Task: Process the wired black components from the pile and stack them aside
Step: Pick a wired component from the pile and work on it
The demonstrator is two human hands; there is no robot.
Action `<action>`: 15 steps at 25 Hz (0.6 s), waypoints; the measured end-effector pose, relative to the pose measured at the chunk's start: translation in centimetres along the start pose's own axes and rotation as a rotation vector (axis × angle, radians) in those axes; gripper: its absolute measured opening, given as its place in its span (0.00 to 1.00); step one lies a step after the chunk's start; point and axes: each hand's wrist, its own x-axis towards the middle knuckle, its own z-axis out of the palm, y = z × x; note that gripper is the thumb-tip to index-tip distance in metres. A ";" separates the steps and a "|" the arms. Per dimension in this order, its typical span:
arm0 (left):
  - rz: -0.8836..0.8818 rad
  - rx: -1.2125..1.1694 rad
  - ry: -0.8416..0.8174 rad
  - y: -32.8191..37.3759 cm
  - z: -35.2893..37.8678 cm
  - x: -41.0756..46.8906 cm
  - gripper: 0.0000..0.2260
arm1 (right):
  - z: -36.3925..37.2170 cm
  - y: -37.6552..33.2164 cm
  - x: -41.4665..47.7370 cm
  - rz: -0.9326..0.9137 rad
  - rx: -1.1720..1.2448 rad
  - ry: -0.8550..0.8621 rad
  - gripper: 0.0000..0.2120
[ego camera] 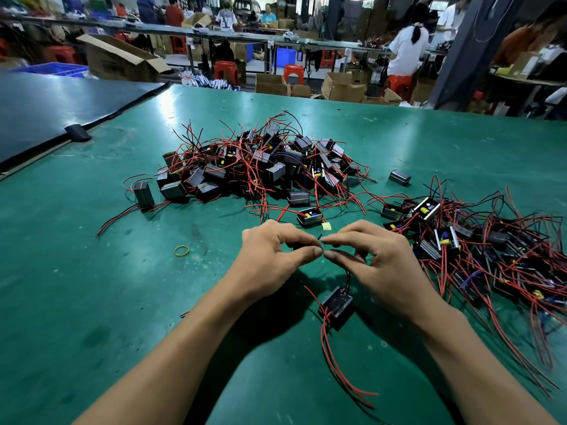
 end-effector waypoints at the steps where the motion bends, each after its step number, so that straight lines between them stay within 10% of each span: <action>1: 0.002 0.004 0.002 0.0 0.0 0.0 0.03 | 0.0 0.0 0.0 0.002 0.003 0.008 0.11; 15: 0.165 0.186 0.121 0.5 0.7 -0.3 0.02 | 0.1 -1.9 0.4 0.359 0.197 0.027 0.09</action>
